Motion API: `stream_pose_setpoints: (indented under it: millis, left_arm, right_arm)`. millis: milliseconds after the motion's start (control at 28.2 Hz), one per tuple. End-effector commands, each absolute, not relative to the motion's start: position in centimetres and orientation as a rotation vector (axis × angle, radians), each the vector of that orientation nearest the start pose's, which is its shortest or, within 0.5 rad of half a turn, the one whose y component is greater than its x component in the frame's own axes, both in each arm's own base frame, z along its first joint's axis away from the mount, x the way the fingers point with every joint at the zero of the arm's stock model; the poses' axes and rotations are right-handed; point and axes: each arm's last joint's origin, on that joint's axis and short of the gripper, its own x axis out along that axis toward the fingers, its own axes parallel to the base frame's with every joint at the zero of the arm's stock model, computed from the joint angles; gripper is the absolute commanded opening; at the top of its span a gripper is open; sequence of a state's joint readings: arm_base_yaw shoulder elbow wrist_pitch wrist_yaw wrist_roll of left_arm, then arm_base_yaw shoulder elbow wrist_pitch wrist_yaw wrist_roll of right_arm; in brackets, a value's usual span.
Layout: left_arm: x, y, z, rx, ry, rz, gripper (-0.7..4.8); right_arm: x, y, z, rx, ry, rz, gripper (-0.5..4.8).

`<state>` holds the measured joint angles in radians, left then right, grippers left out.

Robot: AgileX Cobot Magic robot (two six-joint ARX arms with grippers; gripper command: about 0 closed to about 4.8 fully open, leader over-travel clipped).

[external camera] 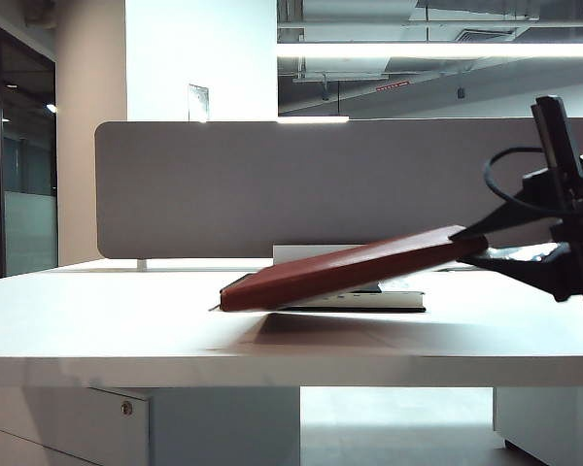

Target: Pick up the red book and place it on top of the black book.

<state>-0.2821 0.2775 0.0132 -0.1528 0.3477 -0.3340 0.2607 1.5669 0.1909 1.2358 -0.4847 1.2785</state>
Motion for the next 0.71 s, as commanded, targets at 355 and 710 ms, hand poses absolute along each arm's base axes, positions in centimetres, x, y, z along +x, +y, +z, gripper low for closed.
stream_pose_setpoints:
  millis: [355, 710]
  left_arm:
    - [9.8, -3.9, 13.0, -0.333, 0.536, -0.55, 0.8]
    - [9.8, -3.9, 13.0, -0.333, 0.537, -0.551, 0.8]
  right_arm:
    - [21.5, 7.2, 14.2, 1.216, 0.496, 0.631, -0.02]
    - [23.4, 7.7, 15.5, 1.206, 0.476, 0.65, -0.02]
